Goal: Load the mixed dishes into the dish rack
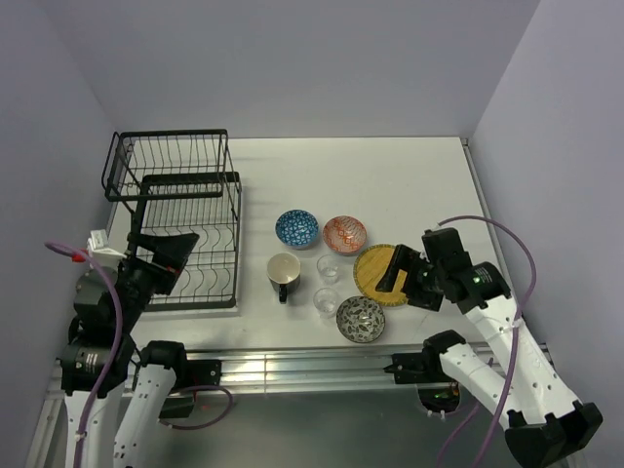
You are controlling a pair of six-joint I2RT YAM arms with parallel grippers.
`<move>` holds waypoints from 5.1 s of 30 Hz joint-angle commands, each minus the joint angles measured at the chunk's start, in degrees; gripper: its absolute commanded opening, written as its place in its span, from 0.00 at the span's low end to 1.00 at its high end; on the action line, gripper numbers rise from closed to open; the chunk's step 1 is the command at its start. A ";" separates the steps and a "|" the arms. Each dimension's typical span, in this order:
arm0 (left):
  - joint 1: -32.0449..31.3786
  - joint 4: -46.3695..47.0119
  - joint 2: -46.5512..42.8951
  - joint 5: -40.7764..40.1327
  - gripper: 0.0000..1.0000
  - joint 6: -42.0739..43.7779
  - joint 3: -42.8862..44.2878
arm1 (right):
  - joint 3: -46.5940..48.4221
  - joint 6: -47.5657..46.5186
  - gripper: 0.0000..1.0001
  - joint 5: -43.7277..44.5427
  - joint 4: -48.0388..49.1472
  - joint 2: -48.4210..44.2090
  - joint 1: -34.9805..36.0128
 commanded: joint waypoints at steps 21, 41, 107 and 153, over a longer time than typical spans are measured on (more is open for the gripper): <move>-14.87 -5.70 29.58 -1.19 0.82 12.45 17.23 | -12.07 4.50 0.92 2.33 6.78 9.53 4.72; -64.10 -13.09 51.47 -32.75 0.64 7.79 35.61 | -12.07 9.07 0.19 4.00 13.73 17.53 15.80; -88.37 -15.45 79.60 -31.42 0.46 53.32 46.25 | 25.11 -7.98 0.00 -22.19 -21.69 14.90 16.41; -86.26 -2.02 68.11 -39.00 0.00 48.05 34.67 | 41.53 -6.84 0.66 -12.09 -21.69 25.79 17.82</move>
